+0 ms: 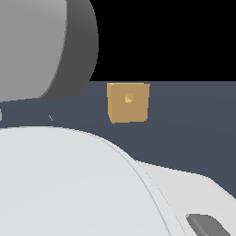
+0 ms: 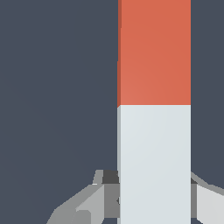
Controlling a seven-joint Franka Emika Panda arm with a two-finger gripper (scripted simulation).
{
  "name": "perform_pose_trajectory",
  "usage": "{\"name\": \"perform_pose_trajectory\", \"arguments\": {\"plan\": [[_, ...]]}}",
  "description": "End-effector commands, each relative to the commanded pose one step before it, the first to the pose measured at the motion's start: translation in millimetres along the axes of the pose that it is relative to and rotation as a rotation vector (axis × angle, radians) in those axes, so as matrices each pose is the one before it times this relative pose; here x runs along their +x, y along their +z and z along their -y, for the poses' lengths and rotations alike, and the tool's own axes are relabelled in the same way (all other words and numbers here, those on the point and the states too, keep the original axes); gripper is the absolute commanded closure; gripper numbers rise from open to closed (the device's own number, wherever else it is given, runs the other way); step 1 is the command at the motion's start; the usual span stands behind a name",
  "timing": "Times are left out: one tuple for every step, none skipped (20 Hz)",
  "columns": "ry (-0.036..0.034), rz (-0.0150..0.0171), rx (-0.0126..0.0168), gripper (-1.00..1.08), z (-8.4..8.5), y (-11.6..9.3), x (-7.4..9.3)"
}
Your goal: Insert the peg into the horizontal hole in a box.
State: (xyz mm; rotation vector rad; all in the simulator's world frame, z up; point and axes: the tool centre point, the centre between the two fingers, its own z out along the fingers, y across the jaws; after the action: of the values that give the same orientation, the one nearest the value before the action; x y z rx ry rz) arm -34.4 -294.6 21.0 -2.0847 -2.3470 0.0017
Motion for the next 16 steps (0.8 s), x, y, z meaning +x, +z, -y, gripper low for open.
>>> {"name": "perform_pose_trajectory", "arguments": {"plan": [[-0.00486,0.00070,-0.00238,1.08,-8.55,-5.57,17.75],[-0.00138,0.00002,0.00000,1.08,-3.62,-2.21,8.56],[-0.00154,0.00002,0.00000,1.08,-3.96,-2.41,9.34],[-0.00154,0.00003,0.00000,1.08,-4.25,-2.61,10.02],[-0.00183,0.00004,0.00000,1.08,-4.62,-2.80,10.84],[-0.00183,0.00004,0.00001,1.08,-4.91,-3.00,11.51],[-0.00189,0.00005,0.00001,1.08,-5.22,-3.19,12.19],[-0.00195,0.00005,0.00001,1.08,-5.38,-3.27,12.51],[-0.00207,0.00006,0.00001,1.08,-5.43,-3.28,12.58],[-0.00195,0.00006,0.00001,1.08,-5.41,-3.28,12.49],[-0.00195,0.00007,0.00001,1.08,-5.42,-3.28,12.45],[-0.00195,0.00007,0.00001,1.08,-5.43,-3.27,12.42],[-0.00195,0.00007,0.00001,1.08,-5.45,-3.28,12.40],[-0.00195,0.00007,0.00001,1.08,-5.46,-3.27,12.37],[-0.00195,0.00007,0.00001,1.08,-5.46,-3.26,12.31],[-0.00183,0.00006,0.00000,1.08,-5.45,-3.25,12.17]]}}
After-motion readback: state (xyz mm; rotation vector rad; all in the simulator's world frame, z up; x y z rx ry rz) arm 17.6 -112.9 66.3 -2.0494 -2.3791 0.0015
